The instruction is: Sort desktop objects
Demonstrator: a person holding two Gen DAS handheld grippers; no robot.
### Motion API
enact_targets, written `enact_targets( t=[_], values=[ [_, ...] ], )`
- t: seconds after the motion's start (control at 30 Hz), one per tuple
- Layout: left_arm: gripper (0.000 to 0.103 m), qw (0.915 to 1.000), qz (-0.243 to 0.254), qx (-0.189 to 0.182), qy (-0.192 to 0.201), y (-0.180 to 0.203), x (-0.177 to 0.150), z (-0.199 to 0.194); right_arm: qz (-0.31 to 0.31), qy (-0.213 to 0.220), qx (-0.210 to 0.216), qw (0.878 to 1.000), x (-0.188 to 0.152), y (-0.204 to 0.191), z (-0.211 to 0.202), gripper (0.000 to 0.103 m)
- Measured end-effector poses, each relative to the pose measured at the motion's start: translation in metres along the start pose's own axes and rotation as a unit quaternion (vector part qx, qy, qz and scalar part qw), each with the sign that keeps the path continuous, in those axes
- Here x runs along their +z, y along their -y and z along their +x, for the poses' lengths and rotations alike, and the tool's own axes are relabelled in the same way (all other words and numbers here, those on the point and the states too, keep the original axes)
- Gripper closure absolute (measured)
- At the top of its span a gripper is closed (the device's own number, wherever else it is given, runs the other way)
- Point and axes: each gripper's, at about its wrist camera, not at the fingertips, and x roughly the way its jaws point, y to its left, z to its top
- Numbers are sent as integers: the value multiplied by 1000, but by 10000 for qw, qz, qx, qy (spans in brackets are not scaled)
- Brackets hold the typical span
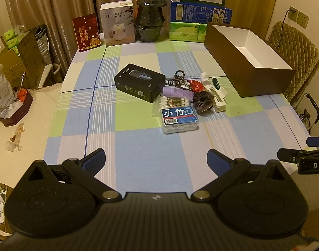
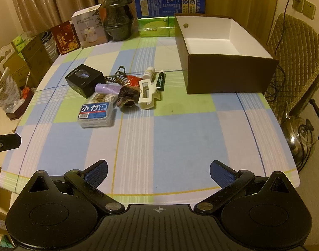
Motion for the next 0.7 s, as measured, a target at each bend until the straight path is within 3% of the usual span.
enact_targets(
  t=[0.7],
  values=[
    [1,9999,4,23,-101,0,8,9,-21,-42,6,10000,7,-2,6,2]
  ],
)
